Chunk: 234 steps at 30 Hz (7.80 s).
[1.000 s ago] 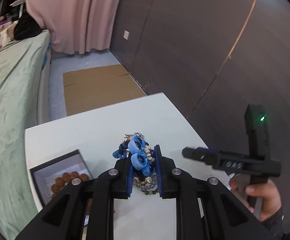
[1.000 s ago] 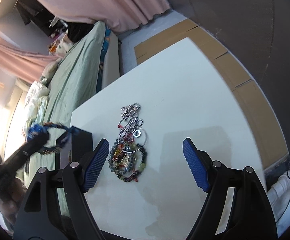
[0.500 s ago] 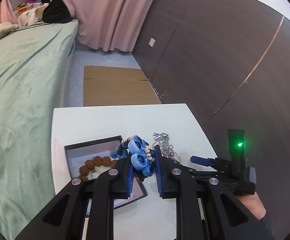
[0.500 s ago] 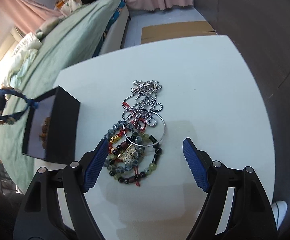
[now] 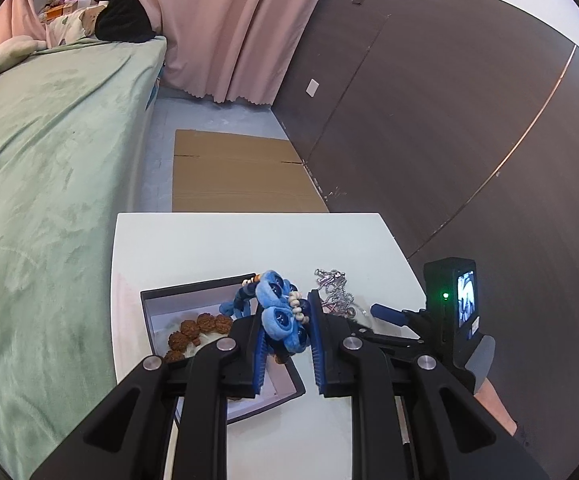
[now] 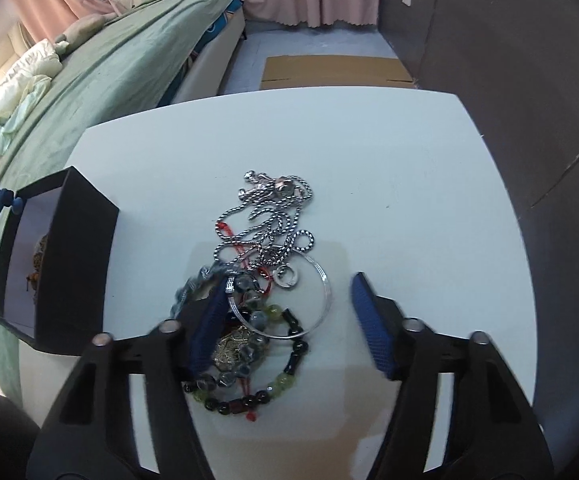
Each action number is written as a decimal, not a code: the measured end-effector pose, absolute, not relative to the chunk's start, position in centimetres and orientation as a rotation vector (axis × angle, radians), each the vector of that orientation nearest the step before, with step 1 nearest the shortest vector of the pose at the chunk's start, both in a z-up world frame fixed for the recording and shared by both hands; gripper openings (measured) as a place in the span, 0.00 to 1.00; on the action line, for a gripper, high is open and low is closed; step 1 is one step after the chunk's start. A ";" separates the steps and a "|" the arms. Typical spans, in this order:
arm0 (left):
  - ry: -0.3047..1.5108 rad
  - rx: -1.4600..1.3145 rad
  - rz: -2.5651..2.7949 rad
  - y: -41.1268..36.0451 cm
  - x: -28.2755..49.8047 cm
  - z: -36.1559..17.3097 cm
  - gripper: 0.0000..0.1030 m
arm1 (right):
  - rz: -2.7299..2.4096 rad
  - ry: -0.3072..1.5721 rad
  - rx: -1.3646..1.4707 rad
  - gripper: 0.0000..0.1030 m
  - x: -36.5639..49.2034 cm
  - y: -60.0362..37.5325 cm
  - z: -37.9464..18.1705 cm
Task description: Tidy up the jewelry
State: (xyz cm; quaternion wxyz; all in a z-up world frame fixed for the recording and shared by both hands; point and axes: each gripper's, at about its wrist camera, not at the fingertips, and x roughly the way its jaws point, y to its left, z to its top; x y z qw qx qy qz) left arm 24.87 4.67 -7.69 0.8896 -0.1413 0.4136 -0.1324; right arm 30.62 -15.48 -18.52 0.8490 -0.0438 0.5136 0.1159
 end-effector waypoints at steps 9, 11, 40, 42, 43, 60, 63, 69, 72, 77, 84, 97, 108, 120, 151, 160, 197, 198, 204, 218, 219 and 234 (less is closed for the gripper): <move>0.873 -0.294 -0.260 4.8 25.2 -8.0 0.16 | 0.297 1.091 0.001 0.48 29.6 -17.0 -17.3; 0.879 -0.290 -0.256 4.7 25.4 -8.1 0.16 | 0.309 1.077 0.016 0.48 29.1 -17.2 -16.6; 0.794 -0.422 0.011 11.0 24.1 -7.3 0.92 | 0.603 0.885 0.185 0.48 26.4 -10.9 -10.3; 0.788 -0.446 0.032 11.7 24.0 -7.2 0.92 | 0.617 0.894 0.202 0.48 26.7 -10.4 -10.6; 0.785 -0.453 0.040 11.9 24.0 -7.2 0.92 | 0.626 0.899 0.210 0.48 26.8 -10.2 -10.7; 0.794 -0.415 0.055 11.1 24.2 -7.6 0.92 | 0.677 0.939 0.370 0.77 28.0 -11.5 -10.7; 0.795 -0.358 0.025 9.6 24.3 -7.6 0.92 | 0.651 0.929 0.383 0.81 27.9 -13.4 -10.4; 0.802 -0.275 -0.041 6.9 24.6 -7.8 0.92 | 0.581 0.936 0.389 0.82 28.0 -17.0 -10.5; 0.809 -0.242 -0.073 5.6 24.6 -7.9 0.92 | 0.546 0.953 0.393 0.82 27.9 -18.6 -10.9; 0.821 -0.193 -0.131 3.7 24.8 -8.2 0.92 | 0.492 0.991 0.398 0.82 27.6 -21.1 -11.5; 0.863 -0.128 -0.219 0.2 25.0 -9.2 0.84 | 0.433 1.031 0.425 0.82 27.2 -24.2 -12.5; 0.989 -0.117 -0.338 -5.8 26.5 -12.5 0.60 | 0.397 1.006 0.458 0.82 26.7 -26.8 -11.6; 1.137 -0.111 -0.290 -8.0 29.6 -15.8 0.38 | 0.371 0.997 0.451 0.82 26.7 -27.6 -11.5; 1.217 -0.039 -0.266 -9.5 29.5 -18.9 0.34 | 0.366 0.999 0.432 0.81 26.9 -27.0 -11.5; 1.013 -0.211 -0.323 -5.5 27.3 -11.8 0.06 | 0.325 1.033 0.443 0.71 28.0 -24.4 -12.8; 0.934 -0.277 -0.324 -2.5 26.3 -8.8 0.06 | 0.363 1.058 0.396 0.66 27.9 -22.8 -13.1; 0.841 -0.430 -0.189 7.2 24.4 -6.8 0.06 | 0.410 1.214 0.010 0.17 26.7 -13.1 -18.5; 0.848 -0.434 -0.180 7.5 24.3 -6.9 0.07 | 0.390 1.204 -0.021 0.12 26.6 -13.0 -18.5; 0.863 -0.439 -0.107 8.6 24.4 -7.6 0.29 | 0.399 1.183 0.082 0.10 26.9 -15.0 -17.5; 0.819 -0.469 -0.034 10.7 22.6 -7.8 0.90 | 0.641 0.969 0.389 0.10 26.7 -15.2 -10.7; 0.817 -0.469 -0.026 10.9 22.6 -7.7 0.92 | 0.657 0.958 0.400 0.10 26.7 -14.8 -10.4; 0.804 -0.487 0.057 12.6 22.4 -8.0 0.92 | 0.827 0.920 0.470 0.12 26.4 -10.0 -9.3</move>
